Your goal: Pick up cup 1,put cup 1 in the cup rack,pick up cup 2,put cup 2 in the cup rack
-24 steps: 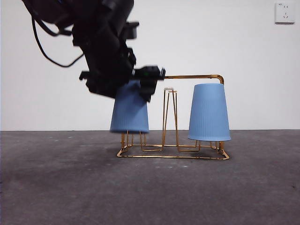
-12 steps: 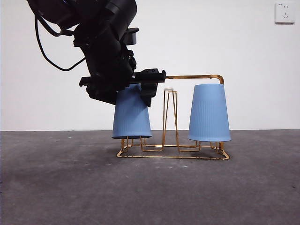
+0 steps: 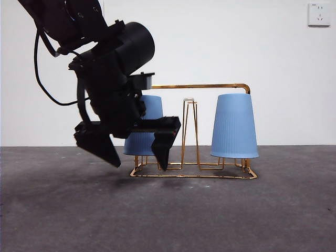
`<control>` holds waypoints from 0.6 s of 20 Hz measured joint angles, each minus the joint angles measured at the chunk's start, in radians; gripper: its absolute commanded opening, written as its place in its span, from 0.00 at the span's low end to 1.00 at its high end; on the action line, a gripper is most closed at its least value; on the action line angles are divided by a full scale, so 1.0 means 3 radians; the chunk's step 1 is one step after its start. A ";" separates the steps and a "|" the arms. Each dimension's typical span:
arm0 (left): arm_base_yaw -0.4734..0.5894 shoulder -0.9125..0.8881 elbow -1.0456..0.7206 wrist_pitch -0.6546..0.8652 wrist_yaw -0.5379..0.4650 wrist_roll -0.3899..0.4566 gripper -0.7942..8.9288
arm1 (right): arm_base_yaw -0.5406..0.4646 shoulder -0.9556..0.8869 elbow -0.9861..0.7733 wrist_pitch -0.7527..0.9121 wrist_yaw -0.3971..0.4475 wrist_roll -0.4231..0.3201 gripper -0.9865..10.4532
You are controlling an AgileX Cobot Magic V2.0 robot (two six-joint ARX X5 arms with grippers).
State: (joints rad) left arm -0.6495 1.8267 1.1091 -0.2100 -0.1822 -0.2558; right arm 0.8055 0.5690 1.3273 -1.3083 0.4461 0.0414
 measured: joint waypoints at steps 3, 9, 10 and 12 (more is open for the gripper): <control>-0.0047 -0.0036 0.0000 -0.0310 0.0022 -0.0041 0.66 | 0.0000 0.0000 0.0000 -0.0006 -0.0001 0.0000 0.22; -0.0257 -0.0582 0.0000 -0.1026 0.0108 -0.0060 0.66 | 0.0000 0.0000 0.0000 -0.0024 -0.0095 0.0000 0.22; -0.0305 -0.0706 0.0000 -0.1184 0.0108 -0.0060 0.66 | 0.0000 0.0000 0.0000 -0.0024 -0.0159 0.0000 0.22; -0.0422 -0.0998 0.0000 -0.1485 0.0120 -0.0060 0.66 | 0.0000 0.0000 0.0000 -0.0024 -0.0329 0.0001 0.22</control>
State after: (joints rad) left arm -0.7761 1.5272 1.1091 -0.6556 -0.1463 -0.2737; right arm 0.8055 0.5690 1.3273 -1.3155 0.3473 0.0418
